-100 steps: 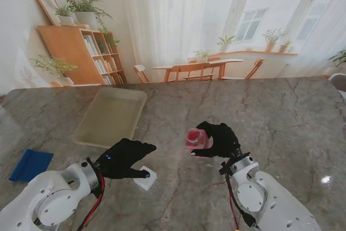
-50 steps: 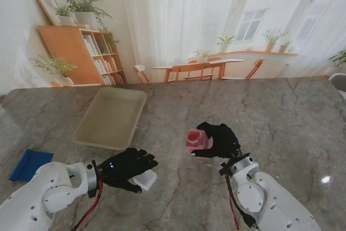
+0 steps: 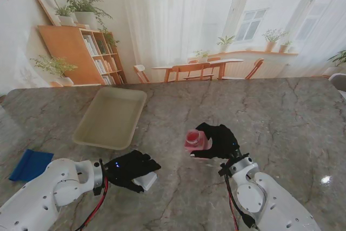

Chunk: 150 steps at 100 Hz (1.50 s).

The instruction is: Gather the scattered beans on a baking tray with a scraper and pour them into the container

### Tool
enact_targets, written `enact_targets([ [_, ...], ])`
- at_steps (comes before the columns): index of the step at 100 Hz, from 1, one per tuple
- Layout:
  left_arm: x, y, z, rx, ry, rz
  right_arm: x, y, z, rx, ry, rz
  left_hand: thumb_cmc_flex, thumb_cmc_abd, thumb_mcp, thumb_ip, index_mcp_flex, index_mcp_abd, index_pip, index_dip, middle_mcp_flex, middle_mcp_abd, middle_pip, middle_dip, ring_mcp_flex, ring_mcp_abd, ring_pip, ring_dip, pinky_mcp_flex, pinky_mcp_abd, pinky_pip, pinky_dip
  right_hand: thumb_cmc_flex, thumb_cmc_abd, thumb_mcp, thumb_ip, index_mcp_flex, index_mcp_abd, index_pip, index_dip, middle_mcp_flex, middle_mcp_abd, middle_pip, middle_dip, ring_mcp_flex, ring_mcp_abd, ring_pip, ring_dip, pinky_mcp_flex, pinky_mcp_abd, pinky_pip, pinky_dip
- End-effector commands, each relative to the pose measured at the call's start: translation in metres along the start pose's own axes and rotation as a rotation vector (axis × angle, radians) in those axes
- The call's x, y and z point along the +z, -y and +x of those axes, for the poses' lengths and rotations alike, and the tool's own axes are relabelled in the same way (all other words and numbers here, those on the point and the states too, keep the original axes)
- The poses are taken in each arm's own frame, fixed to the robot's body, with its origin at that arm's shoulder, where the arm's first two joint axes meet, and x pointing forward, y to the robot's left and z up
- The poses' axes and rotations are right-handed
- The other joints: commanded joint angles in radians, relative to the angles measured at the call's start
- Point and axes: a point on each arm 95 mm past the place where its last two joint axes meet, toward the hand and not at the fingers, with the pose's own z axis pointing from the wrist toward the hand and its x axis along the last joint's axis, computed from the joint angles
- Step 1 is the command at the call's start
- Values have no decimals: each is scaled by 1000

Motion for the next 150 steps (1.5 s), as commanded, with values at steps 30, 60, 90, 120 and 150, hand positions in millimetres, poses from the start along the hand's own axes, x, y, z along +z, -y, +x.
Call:
enact_targets([
  [30,10,-7,-4,-12,-22,-22,-1,0,-1,5,20,5,115,-47,15,-87,115,-107,136,232,184,-107,156,232,191,-63,185,214,114,-74,256,215,213,101,382,19,72,-154,159,51,90,-133,189,56,1,-22,43,23,-7,9,24,14],
  [60,17,-8,-9,-31,-1,8,-1,-2,-2,3,24,1,271,-107,17,-104,206,-220,499,536,421,-215,312,564,425,-135,387,379,371,-185,456,306,212,101,382,19,72,-158,158,51,91,-135,190,56,0,-24,42,23,-7,8,23,14],
  [90,25,-10,-13,-91,35,60,-2,-2,-3,1,29,-3,352,-129,16,-106,262,-327,861,306,647,-267,237,612,584,-156,457,397,517,-200,547,306,211,102,382,19,72,-160,158,51,90,-136,189,55,0,-24,42,23,-7,7,23,15],
  [120,24,-1,-15,-153,74,130,-3,-3,-3,1,30,-6,349,-147,35,-91,266,-341,931,261,669,-274,243,596,606,-157,452,392,540,-190,540,299,211,101,381,19,73,-160,158,51,91,-137,189,55,1,-25,42,23,-6,6,23,14],
  [150,19,14,-11,-200,116,231,-2,0,-2,13,16,7,329,-161,68,-84,259,-346,958,250,667,-279,256,605,605,-158,456,402,536,-190,529,299,210,98,383,18,75,-165,157,50,92,-139,188,55,2,-26,42,23,-5,5,22,14],
])
